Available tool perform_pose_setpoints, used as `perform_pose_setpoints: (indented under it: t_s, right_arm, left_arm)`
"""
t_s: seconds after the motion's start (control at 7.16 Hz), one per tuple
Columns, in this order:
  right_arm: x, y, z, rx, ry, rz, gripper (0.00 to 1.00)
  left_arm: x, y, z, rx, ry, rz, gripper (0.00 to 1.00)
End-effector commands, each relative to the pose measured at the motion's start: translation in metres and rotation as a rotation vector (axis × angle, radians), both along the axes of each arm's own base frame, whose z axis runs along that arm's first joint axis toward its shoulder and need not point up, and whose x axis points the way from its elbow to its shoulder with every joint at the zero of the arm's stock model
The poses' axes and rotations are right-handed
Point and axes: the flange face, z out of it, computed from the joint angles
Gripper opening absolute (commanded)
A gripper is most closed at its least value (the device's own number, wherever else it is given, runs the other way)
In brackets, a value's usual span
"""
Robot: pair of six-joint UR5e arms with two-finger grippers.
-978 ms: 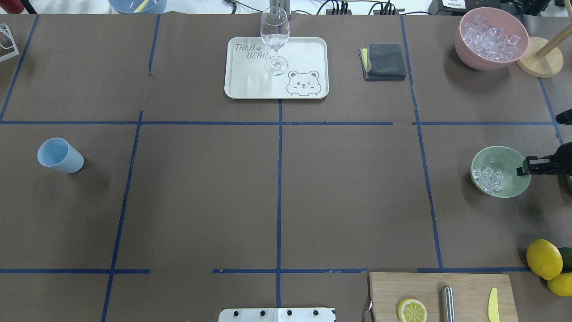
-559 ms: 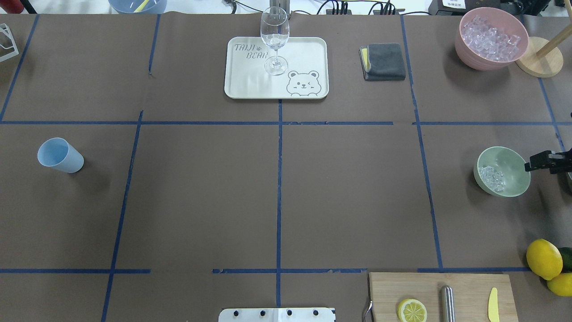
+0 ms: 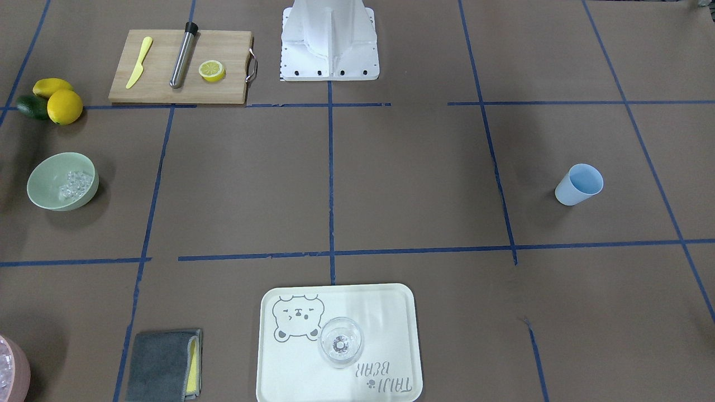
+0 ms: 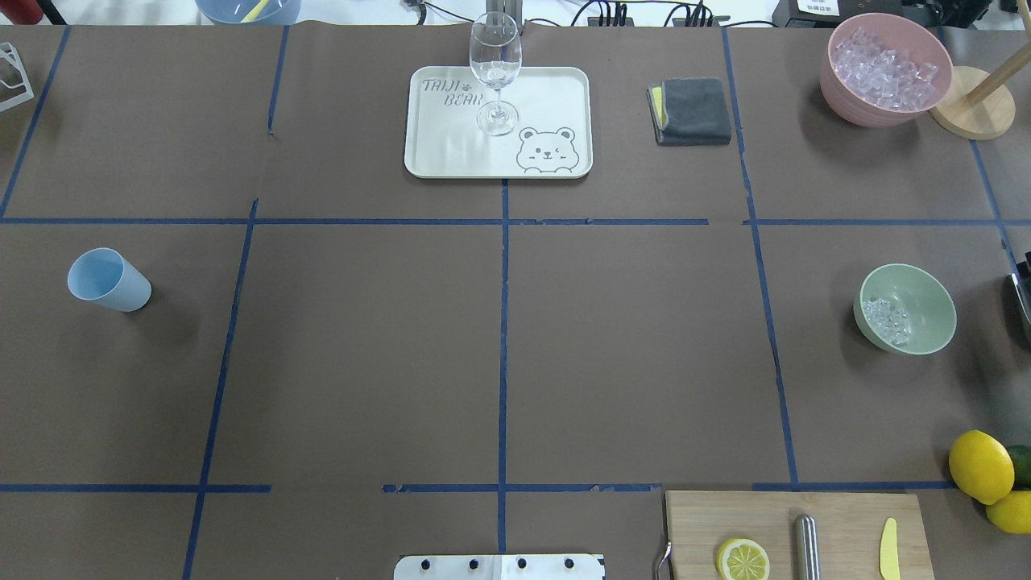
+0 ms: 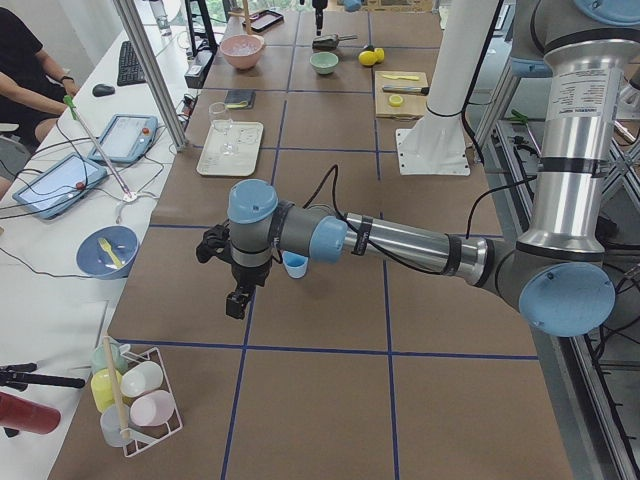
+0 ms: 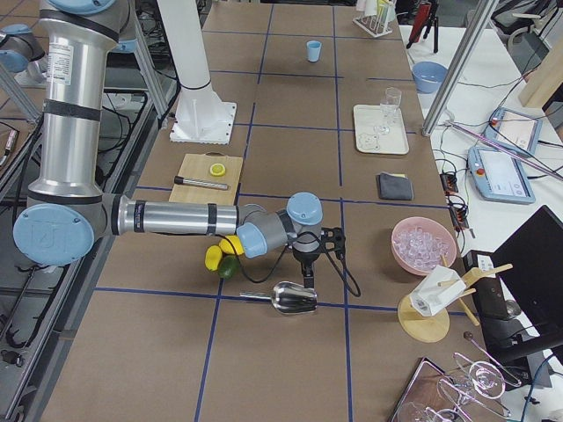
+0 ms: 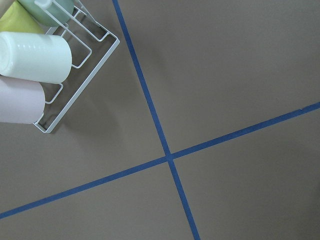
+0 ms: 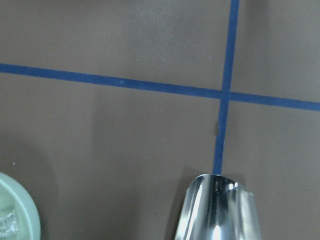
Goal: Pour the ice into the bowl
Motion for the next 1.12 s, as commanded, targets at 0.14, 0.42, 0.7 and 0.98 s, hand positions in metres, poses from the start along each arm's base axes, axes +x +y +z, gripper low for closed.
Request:
perform_pose_setpoints:
  t_s: [0.14,0.42,0.7,0.98]
  right_arm:
    - [0.095,-0.009,-0.016,0.002,-0.057,-0.060,1.00]
    - [0.128,0.010,-0.005,-0.004,-0.118,-0.024,1.00]
    - [0.137,0.005,-0.013,-0.050,-0.154,0.002,1.00]
    - [0.136,0.005,-0.013,-0.062,-0.157,0.013,1.00]
  left_arm:
    - [-0.001,-0.002,-0.002,-0.007,0.000,-0.003,1.00]
    - [-0.004,0.002,0.005,-0.030,0.016,-0.012,1.00]
    - [-0.026,0.006,0.020,-0.067,0.041,-0.053,1.00]
    - [-0.063,0.016,0.039,-0.146,0.047,-0.120,1.00]
